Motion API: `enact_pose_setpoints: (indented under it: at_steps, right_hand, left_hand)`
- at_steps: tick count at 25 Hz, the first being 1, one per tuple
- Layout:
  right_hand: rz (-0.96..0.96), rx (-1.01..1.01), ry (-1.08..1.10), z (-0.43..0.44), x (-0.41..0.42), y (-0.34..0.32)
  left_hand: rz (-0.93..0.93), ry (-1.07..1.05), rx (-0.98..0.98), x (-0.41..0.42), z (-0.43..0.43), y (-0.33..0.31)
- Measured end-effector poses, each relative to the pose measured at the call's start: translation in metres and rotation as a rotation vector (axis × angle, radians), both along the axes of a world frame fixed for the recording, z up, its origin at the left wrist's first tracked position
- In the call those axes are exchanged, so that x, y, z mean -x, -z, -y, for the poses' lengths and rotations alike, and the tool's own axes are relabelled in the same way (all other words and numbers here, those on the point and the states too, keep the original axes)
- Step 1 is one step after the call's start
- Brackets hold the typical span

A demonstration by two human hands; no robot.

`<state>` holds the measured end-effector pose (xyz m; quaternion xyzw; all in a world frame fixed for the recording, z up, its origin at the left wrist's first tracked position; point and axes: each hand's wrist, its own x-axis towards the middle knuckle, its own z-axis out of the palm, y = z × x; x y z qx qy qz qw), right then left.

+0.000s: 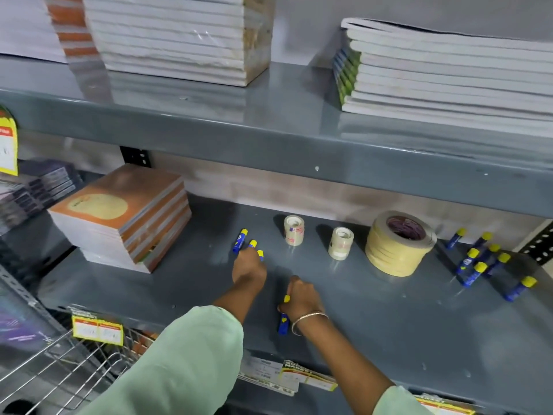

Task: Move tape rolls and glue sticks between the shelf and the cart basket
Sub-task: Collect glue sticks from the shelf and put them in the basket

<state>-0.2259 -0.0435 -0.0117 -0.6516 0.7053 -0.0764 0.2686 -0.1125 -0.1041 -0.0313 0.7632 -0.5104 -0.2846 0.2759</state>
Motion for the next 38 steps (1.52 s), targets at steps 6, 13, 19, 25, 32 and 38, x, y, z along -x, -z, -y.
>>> enact_pose_setpoints:
  at_steps: [6,13,19,25,32,38]
  right_hand:
    - [0.011,0.029,-0.056,-0.002,-0.002,-0.004]
    - [0.160,0.140,-0.200,0.006,-0.029,-0.042]
    - [0.430,0.092,-0.479,-0.029,-0.139,-0.040]
    - [0.441,-0.183,-0.786,-0.141,-0.290,0.047]
    - [-0.054,-0.490,-0.940,-0.292,-0.380,0.245]
    - [-0.398,-0.579,-0.834,-0.331,-0.389,0.343]
  left_hand:
    - [0.024,-0.004,0.052,-0.001,-0.010,-0.003]
    - [-0.090,-0.154,0.137,-0.034,-0.050,-0.035]
    - [-0.191,-0.594,0.150,-0.144,-0.164,-0.015]
    - [-0.254,-0.936,-0.146,-0.247,-0.344,0.085]
    - [-0.314,-1.015,-0.526,-0.297,-0.473,0.221]
    - [-0.342,-1.032,-0.616,-0.298,-0.493,0.304]
